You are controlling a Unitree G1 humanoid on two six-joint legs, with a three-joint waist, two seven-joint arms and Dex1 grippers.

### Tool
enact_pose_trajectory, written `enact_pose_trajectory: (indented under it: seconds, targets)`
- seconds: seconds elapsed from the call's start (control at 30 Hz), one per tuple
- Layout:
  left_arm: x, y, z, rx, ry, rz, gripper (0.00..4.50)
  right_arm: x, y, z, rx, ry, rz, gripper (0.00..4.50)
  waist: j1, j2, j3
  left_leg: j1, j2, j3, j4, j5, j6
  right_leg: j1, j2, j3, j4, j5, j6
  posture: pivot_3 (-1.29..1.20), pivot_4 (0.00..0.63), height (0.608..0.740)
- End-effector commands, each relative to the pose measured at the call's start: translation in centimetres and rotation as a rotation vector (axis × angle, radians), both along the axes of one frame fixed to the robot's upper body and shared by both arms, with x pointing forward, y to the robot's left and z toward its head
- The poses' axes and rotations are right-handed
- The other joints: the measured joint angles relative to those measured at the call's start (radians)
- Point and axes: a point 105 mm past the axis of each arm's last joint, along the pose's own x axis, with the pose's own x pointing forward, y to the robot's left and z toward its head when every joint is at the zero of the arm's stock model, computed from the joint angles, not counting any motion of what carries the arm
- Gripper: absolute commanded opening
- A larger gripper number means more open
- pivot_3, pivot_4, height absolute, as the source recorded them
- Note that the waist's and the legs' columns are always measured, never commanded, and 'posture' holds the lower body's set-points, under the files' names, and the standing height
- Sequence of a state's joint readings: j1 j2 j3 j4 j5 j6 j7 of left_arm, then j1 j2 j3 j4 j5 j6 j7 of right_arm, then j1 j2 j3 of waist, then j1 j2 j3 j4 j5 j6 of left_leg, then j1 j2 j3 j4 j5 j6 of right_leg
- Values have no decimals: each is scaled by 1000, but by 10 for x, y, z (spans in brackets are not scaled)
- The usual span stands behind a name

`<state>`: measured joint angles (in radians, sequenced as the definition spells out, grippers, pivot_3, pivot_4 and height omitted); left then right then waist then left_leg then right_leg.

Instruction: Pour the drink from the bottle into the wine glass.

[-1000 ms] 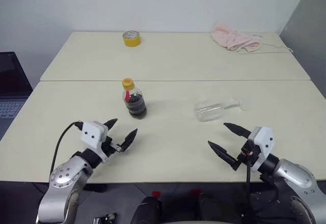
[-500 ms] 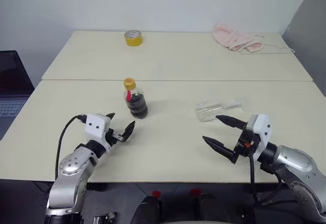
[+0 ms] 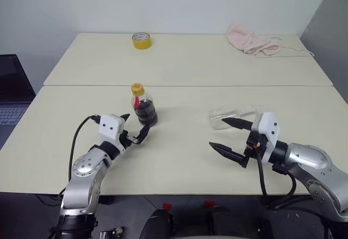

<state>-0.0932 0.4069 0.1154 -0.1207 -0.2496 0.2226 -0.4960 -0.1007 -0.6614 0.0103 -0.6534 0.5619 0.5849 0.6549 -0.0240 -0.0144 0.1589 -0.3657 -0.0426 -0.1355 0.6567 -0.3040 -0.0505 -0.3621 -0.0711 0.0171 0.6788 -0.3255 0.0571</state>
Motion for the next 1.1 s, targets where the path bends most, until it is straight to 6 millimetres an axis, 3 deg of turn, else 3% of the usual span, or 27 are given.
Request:
enact_pose_trajectory:
  seconds: [0.03, 0.8, 1.1]
  targets:
    - [4, -3, 7, 36, -42, -20, 4469, -4, 6, 10, -7, -43, 31, 4500, 0, 0, 0, 0, 0, 0, 0, 0, 0, 0, 0, 0, 0, 0, 0, 0, 150, 740]
    - [39, -24, 7, -56, -77, -16, 4469, 3, 17, 20, 12, -83, 32, 4500, 0, 0, 0, -2, 0, -1, 3, 0, 0, -1, 0, -1, 1, 0, 0, 0, 150, 740]
    - [42, -31, 5, -51, -76, -34, 4469, 5, 19, 23, 19, -94, 26, 4500, -2, 0, 0, -2, 0, -1, 3, 0, 0, -2, 0, -1, 1, 0, 0, 0, 150, 740]
